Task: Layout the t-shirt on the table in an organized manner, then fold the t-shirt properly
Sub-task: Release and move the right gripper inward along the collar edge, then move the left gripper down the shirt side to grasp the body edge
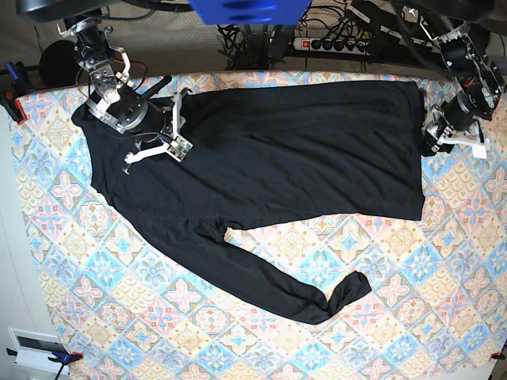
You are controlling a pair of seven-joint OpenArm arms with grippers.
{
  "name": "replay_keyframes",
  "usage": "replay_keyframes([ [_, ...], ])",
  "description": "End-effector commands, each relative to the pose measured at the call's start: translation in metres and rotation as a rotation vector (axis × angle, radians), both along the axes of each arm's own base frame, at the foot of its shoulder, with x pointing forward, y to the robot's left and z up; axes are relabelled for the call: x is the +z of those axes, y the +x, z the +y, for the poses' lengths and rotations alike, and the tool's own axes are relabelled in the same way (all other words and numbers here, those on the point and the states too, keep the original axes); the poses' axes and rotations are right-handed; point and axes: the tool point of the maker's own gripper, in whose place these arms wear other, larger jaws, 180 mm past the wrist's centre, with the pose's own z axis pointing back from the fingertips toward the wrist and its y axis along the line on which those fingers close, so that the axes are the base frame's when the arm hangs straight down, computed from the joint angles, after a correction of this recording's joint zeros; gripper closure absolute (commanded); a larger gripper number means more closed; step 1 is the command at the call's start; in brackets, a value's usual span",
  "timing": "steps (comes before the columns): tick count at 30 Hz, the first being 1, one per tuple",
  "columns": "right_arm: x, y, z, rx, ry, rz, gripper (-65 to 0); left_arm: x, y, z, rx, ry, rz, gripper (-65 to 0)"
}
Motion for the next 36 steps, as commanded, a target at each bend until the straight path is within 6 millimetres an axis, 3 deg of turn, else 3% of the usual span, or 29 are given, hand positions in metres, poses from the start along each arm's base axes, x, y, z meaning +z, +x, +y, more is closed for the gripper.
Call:
replay_keyframes([
  [1,0.009,0.005,0.001,0.005,0.017,-0.031,-11.9,0.012,0.006,0.006,-0.002,0.020,-0.035,-27.3],
  [4,0.006,0.001,0.003,0.013,0.013,-0.018,-11.9,0.016,0.014,0.006,-0.005,0.021,-0.052,-27.3],
  [6,0.003,-0.004,0.015,0.048,0.022,-0.003,-11.9,0.017,0.015,0.006,-0.004,0.020,-0.055,-27.3],
  [9,-0.015,-0.018,0.027,0.088,0.025,0.055,-11.9,0.019,0.018,0.006,-0.001,0.019,-0.065,-27.3],
  [13,-0.045,-0.031,0.020,0.078,-0.004,0.144,-11.9,0.030,0.035,0.006,0.001,0.017,-0.108,-27.3],
  [15,-0.049,-0.032,0.017,0.071,-0.008,0.156,-11.9,0.038,0.046,0.007,0.003,0.025,-0.133,-27.3],
  [18,-0.042,-0.028,0.019,0.073,-0.001,0.133,-11.9,0.047,0.064,0.017,0.005,0.103,-0.137,-27.3],
  [22,-0.013,-0.008,0.017,0.058,0.018,0.040,-11.9,0.056,0.088,0.029,0.024,0.172,-0.134,-27.3],
  [27,-0.003,0.007,0.015,0.051,0.017,-0.001,-11.9,0.052,0.120,0.042,0.075,0.171,-0.110,-27.3],
  [31,0.001,0.012,0.018,0.049,0.026,-0.015,-11.9,0.041,0.132,0.055,0.128,0.208,-0.092,-27.6],
  [36,0.002,0.012,0.021,0.048,0.036,-0.018,-11.9,0.005,0.141,0.038,0.093,0.215,-0.038,-27.6],
])
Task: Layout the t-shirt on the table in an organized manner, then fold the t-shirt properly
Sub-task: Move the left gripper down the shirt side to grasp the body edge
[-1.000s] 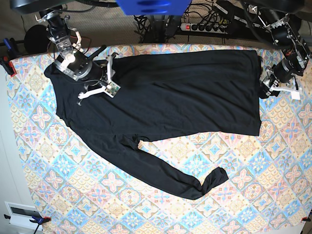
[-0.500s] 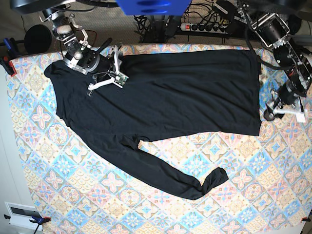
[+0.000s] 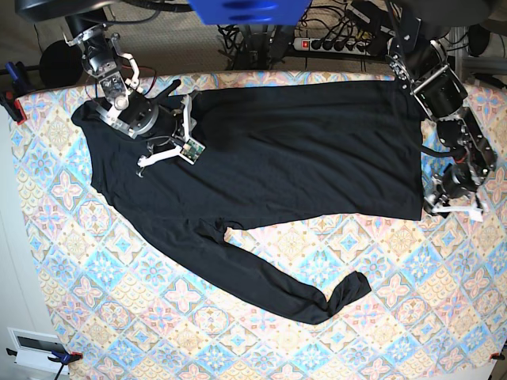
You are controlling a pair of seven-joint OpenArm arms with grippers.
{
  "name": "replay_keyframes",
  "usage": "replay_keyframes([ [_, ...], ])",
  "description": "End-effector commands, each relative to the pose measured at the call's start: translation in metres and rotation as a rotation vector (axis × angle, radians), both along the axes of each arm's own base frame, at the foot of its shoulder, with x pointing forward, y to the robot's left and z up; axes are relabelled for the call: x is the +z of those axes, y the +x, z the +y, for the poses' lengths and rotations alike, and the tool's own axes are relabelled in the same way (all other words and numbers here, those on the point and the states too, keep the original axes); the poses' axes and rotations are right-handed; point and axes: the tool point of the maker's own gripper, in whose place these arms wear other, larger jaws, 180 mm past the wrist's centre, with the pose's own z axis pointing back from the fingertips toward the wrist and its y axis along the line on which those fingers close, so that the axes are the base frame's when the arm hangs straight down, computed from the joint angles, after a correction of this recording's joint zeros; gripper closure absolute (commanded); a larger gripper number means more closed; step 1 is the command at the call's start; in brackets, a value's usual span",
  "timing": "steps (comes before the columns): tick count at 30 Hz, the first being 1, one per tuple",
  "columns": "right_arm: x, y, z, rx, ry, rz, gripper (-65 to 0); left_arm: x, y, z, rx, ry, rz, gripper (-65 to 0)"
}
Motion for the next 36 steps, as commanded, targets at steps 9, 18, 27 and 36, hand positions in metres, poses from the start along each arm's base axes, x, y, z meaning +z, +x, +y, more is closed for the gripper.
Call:
replay_keyframes([
  [9,0.012,0.007,0.000,0.003,0.013,-0.042,-11.9,-0.012,0.019,-0.040,-0.160,0.043,0.028,-27.2],
  [18,0.019,0.020,-0.022,-0.062,-0.002,-0.071,-11.9,0.001,0.020,-0.068,-0.221,-0.078,-0.027,0.0],
  [27,0.046,0.064,-0.060,-0.195,0.031,-0.146,-12.2,0.051,0.027,-0.069,-0.267,0.026,-0.164,0.0],
  [36,0.061,0.124,-0.105,-0.378,0.207,-0.104,-12.2,0.068,0.017,-0.052,-0.220,0.059,-0.216,0.0],
])
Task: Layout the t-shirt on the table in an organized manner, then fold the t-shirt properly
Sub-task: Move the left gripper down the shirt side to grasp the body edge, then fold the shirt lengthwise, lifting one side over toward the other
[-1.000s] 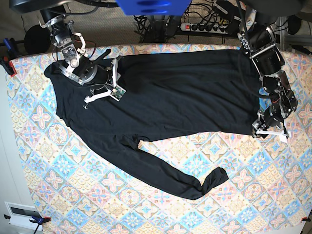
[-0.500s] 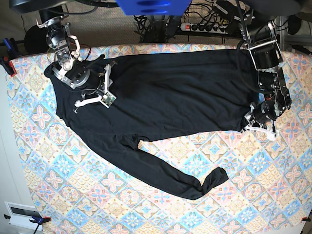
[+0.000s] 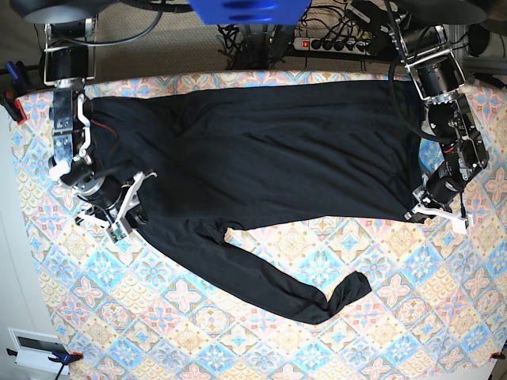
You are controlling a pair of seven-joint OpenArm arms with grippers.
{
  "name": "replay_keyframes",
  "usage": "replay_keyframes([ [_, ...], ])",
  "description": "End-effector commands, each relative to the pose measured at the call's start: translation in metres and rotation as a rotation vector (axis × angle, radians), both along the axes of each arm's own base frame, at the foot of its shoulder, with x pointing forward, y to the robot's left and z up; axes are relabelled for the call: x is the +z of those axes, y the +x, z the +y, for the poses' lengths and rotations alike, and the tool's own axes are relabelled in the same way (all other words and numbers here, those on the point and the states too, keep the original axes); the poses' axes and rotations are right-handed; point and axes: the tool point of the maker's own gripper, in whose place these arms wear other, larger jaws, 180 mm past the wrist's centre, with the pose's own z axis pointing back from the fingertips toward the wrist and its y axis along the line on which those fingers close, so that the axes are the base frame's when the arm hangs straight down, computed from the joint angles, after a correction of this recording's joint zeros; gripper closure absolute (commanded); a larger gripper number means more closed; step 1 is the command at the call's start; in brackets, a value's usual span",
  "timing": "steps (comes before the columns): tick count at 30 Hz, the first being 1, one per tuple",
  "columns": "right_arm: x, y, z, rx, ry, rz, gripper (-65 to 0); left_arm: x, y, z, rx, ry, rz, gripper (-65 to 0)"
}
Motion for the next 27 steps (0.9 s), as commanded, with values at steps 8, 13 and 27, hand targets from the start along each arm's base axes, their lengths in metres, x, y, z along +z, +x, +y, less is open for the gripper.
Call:
replay_keyframes([
  [8,-0.005,0.045,-0.040,-0.116,0.039,0.033,-18.8,0.012,-0.005,0.008,0.032,-0.066,-0.063,0.0],
  [13,-0.016,0.062,-0.059,-0.161,0.066,0.085,-24.9,0.008,-0.010,0.007,0.032,-0.080,-0.055,0.0],
  [27,-0.064,0.058,-0.050,-0.130,0.102,0.169,-25.4,0.006,-0.012,0.006,0.030,-0.082,-0.049,0.0],
])
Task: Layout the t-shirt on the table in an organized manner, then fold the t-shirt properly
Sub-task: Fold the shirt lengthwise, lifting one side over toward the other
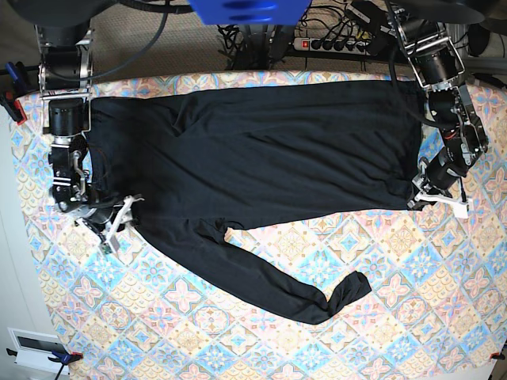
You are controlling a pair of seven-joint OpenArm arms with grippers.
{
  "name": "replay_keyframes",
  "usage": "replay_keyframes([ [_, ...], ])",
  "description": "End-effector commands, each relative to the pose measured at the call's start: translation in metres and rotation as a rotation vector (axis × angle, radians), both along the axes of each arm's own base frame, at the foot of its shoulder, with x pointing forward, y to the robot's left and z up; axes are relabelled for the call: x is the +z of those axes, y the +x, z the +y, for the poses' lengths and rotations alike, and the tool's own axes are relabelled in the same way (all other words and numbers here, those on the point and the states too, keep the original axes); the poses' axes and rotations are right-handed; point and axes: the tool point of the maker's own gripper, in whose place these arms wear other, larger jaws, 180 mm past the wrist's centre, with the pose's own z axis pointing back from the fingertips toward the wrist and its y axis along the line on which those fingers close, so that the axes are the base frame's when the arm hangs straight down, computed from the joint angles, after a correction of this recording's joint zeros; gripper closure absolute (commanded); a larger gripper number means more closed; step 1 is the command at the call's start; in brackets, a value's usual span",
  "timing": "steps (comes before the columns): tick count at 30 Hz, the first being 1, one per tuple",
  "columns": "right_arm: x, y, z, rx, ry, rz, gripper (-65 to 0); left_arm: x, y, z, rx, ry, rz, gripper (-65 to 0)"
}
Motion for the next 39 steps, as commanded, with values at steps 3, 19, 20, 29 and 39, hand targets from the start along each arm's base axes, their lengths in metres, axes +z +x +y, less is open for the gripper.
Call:
replay_keyframes([
  [3,0.005,0.008,-0.003,0.006,0.004,-0.029,-25.4,0.018,0.010,0.006,0.000,0.016,-0.054,0.0],
  [19,-0.026,-0.009,-0.010,-0.020,0.016,0.034,-0.1,0.019,0.011,0.006,0.002,0.017,-0.058,0.0],
  [20,-0.024,-0.008,-0.009,-0.016,0.016,0.027,-0.1,0.020,0.011,0.006,0.002,0.017,-0.060,0.0],
  [29,0.055,0.023,-0.002,0.005,0.022,-0.190,0.0,0.028,0.015,0.005,-0.003,0.015,-0.085,0.0],
  [39,0.096,0.001,-0.001,0.026,-0.032,-0.280,0.0,0.065,0.014,-0.008,-0.047,0.042,-0.189,0.0],
])
